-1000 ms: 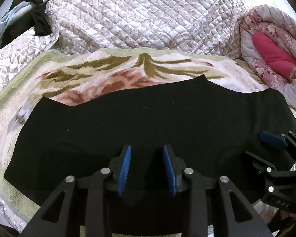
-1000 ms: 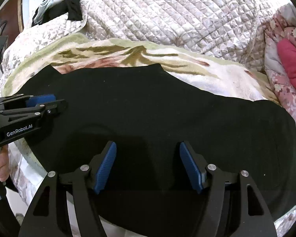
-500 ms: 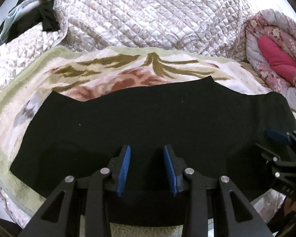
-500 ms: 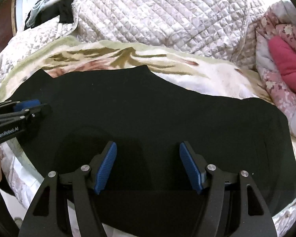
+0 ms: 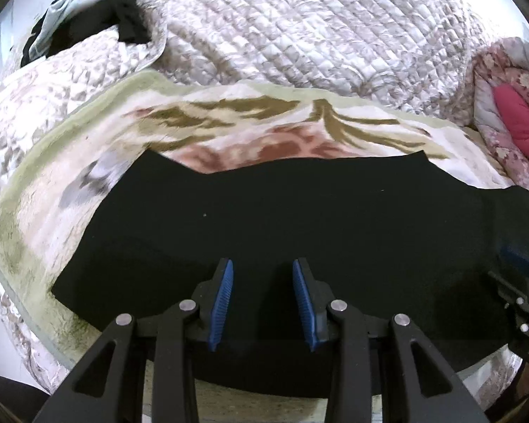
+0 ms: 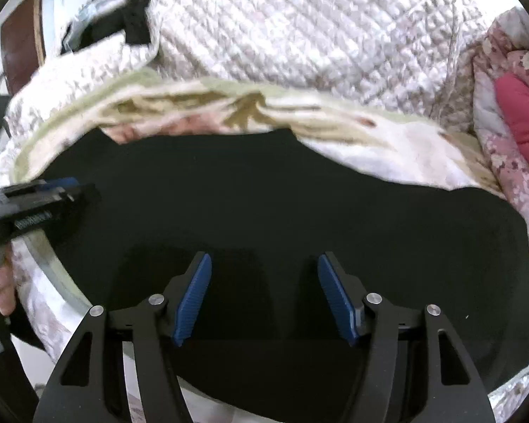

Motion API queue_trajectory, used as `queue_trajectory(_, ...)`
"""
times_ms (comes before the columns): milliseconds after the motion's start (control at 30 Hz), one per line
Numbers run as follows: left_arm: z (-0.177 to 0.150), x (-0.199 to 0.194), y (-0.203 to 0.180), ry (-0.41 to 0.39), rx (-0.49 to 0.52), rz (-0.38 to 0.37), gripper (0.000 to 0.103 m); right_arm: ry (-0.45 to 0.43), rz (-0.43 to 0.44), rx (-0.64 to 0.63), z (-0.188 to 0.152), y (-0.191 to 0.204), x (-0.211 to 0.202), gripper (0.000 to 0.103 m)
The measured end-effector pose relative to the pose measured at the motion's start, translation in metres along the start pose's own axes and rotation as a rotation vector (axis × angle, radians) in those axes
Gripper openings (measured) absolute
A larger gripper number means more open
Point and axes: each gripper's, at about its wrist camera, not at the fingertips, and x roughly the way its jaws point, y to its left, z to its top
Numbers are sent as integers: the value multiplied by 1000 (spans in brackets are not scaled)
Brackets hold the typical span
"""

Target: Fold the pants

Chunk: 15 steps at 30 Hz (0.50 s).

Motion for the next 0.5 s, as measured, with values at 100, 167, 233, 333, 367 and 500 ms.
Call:
queue_trajectory(100, 0, 0, 2, -4, -4, 7, 38, -14, -17, 35, 1, -8, -2, 63)
queue_trajectory(167, 1, -1, 5, -4, -15, 8, 38, -18, -25, 66, 0, -15, -4, 63)
queue_trajectory(233, 1, -2, 10, -7, -29, 17, 38, -13, -23, 85, -1, -18, -4, 63)
queue_trajectory(333, -1, -1, 22, 3, -64, 36, 38, -5, -37, 63, -2, -16, -3, 63)
queue_trajectory(367, -2, 0, 27, 11, -75, 38, 38, -5, -41, 58, -2, -15, -3, 63)
queue_trajectory(500, -1, 2, 38, 10, -98, 44, 39, -4, -29, 74, -2, -16, -3, 63)
